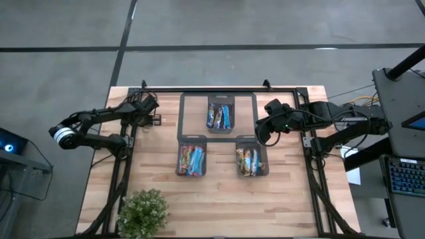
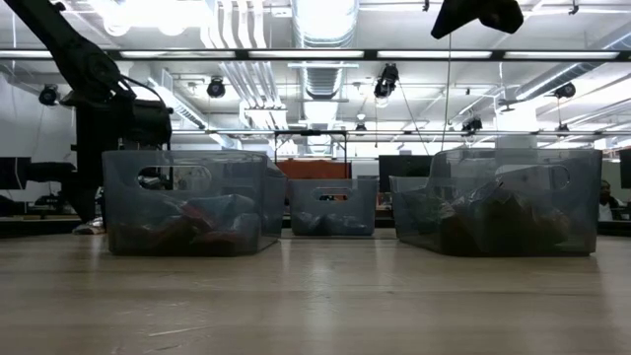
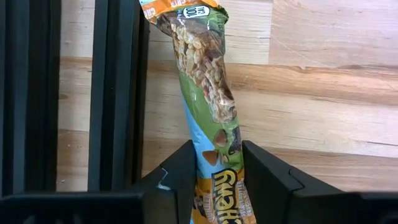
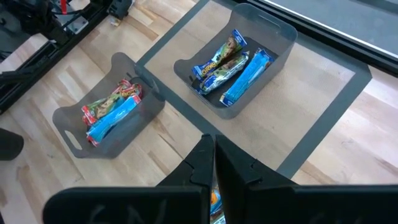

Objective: Pick and place Granola Bars by type
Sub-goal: Put the orange granola bar into the bottom right black bin

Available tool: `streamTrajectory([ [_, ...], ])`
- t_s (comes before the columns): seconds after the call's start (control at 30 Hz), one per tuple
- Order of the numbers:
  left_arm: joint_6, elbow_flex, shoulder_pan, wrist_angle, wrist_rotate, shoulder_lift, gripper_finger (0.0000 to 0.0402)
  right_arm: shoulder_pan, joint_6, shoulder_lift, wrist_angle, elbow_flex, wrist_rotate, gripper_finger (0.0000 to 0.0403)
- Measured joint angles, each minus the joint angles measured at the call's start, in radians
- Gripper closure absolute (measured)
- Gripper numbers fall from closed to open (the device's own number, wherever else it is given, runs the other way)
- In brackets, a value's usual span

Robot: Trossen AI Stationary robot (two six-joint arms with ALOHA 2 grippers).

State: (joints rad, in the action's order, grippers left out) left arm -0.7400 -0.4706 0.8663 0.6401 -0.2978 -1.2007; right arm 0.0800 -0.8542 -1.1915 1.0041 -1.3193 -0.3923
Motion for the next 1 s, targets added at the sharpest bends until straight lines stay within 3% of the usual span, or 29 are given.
streamTrajectory([
  [0.5,0.001,0.005,0.0,0.006,0.01,0.004,0.0311,0.0,0.0,0.0,0.001,0.0,0.0,0.0394],
  [1.0,0.032,-0.086,0.0,0.128,0.02,0.012,0.0312,0.0,0.008,0.0,0.002,0.0,0.0,0.0394],
])
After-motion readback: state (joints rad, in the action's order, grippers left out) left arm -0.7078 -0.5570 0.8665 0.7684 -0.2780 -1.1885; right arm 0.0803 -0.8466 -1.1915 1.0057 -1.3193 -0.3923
